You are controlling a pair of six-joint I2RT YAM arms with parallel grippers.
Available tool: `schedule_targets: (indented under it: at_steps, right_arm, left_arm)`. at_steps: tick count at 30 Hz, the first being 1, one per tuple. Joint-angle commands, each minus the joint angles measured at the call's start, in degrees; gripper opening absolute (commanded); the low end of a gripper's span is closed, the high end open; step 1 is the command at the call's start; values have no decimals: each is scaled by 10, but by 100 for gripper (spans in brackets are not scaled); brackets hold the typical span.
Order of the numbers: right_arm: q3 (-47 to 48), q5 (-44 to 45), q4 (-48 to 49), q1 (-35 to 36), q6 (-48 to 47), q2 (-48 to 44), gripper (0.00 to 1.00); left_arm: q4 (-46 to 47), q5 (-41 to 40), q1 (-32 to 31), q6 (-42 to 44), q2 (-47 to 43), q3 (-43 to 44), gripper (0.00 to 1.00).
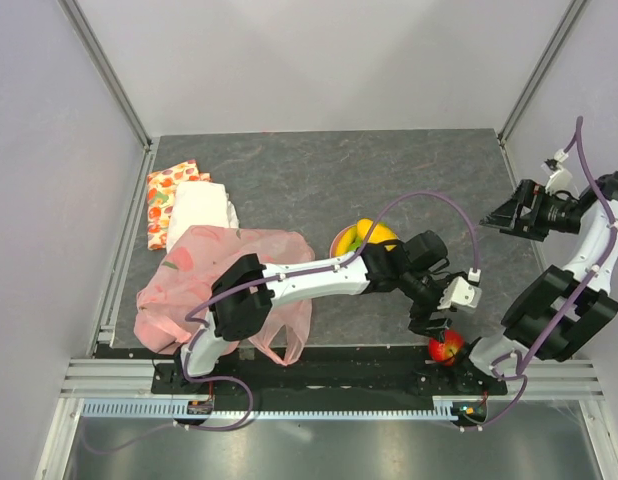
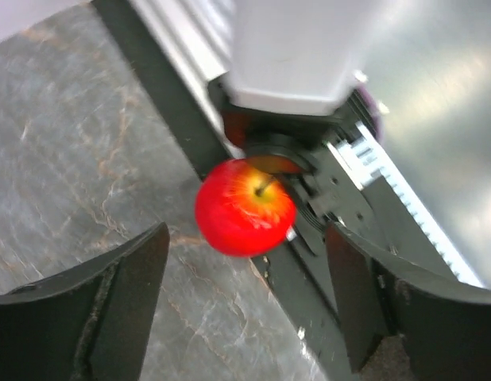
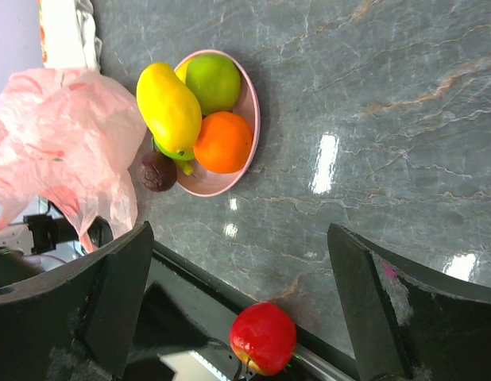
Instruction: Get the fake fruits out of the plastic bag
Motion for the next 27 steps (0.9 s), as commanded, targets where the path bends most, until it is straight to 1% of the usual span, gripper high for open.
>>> schedule_targets:
  at_steps: [1, 2, 5, 7, 9, 11, 13, 15, 19, 24, 25, 26, 27]
  right_arm:
    - [24, -44, -44, -30, -10, 4, 98]
    - [28, -51, -45, -34, -7, 11, 98]
    - [51, -60, -53, -44, -8, 35, 98]
    - [63, -65, -54, -47, -10, 46, 98]
    - [64, -69, -55, -48, -14, 48, 98]
    - [57, -70, -56, -48, -18, 46, 98]
    - [47, -70, -55, -48, -22, 44, 98]
    - [42, -71, -54, -48, -23, 44, 98]
    - [40, -72, -55, -47, -26, 44, 98]
    - [43, -74, -57, -48, -22, 50, 98]
    - [45, -75, -58, -48, -23, 50, 98]
    - [45, -76, -58, -48, -23, 50, 98]
    - [47, -76, -58, -48, -23, 52, 98]
  left_arm:
    - [195, -98, 3, -243, 1, -55, 81]
    - [199, -124, 3, -265, 8, -61, 79]
    - [201, -140, 3, -330, 26, -60, 78]
    - [192, -150, 0, -347, 34, -54, 79]
    - [183, -152, -2, -371, 50, -38, 79]
    - [175, -138, -2, -406, 61, -26, 79]
    - [174, -136, -5, -422, 69, -27, 79]
    - [170, -145, -13, -417, 70, -35, 79]
    - [168, -137, -21, -427, 79, -40, 79]
    - [150, -134, -27, -412, 89, -28, 71]
    - [147, -131, -27, -408, 89, -28, 69]
    - [145, -127, -27, -406, 87, -27, 65]
    - [134, -125, -27, -397, 88, -27, 63]
